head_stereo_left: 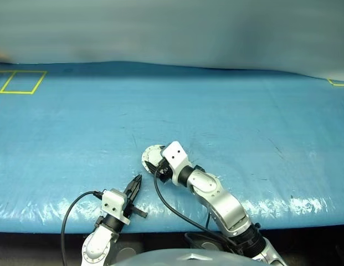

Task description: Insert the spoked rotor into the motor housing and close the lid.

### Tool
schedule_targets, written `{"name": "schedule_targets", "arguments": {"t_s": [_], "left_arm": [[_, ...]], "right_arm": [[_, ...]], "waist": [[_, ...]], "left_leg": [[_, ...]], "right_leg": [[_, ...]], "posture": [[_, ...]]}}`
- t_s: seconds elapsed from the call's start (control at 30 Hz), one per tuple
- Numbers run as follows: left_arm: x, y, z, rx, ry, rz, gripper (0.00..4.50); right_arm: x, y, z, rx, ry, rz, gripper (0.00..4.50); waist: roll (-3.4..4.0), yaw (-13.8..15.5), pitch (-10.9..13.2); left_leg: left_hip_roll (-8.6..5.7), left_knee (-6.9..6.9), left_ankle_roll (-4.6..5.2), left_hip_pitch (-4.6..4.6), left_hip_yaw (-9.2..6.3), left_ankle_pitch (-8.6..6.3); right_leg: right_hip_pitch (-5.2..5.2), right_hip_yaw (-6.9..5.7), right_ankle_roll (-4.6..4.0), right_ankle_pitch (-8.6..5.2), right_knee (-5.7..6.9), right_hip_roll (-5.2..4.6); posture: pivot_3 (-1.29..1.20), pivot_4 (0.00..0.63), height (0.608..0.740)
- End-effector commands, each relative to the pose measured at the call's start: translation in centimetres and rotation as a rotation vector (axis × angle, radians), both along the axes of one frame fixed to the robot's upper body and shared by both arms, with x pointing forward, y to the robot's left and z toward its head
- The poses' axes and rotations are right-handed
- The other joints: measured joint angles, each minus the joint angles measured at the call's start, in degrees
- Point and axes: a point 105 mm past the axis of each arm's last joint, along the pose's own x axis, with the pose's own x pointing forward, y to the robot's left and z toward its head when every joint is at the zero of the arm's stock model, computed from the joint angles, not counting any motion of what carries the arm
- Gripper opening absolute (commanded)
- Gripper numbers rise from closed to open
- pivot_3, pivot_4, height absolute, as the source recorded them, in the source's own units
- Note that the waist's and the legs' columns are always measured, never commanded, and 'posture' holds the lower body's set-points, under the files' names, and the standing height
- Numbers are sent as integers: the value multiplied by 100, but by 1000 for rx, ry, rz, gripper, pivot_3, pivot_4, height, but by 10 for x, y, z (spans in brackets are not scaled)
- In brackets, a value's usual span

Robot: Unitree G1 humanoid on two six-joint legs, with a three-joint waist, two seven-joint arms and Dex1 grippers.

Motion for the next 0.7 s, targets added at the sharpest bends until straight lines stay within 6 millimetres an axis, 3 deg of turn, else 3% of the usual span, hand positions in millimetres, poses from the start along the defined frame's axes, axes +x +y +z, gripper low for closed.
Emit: {"name": "schedule_targets", "arguments": {"t_s": [0.03,0.13,0.43,0.7], "left_arm": [[0,-3,8,1,-25,-14,0],[1,-4,8,1,-26,-18,0],[1,-4,9,-1,-25,-21,0],[1,-4,8,2,-21,-20,0]], "right_arm": [[-1,-4,-1,1,-1,-8,3646],[0,-5,2,3,-9,-12,3040],[5,-7,15,-25,-39,6,3042],[3,-10,2,-66,-7,8,3042]], "waist": [[-1,1,-2],[-3,2,-3],[-7,8,-5],[-7,10,-6]], "left_leg": [[0,0,0,0,0,0],[0,0,0,4,0,0],[0,1,0,5,0,0],[0,1,0,5,0,0]], "right_leg": [[0,0,0,0,0,0],[2,0,0,0,0,0],[5,0,0,0,1,0],[5,0,0,0,1,0]], "posture": [[0,150,740],[0,150,740],[0,150,740],[0,150,740]]}}
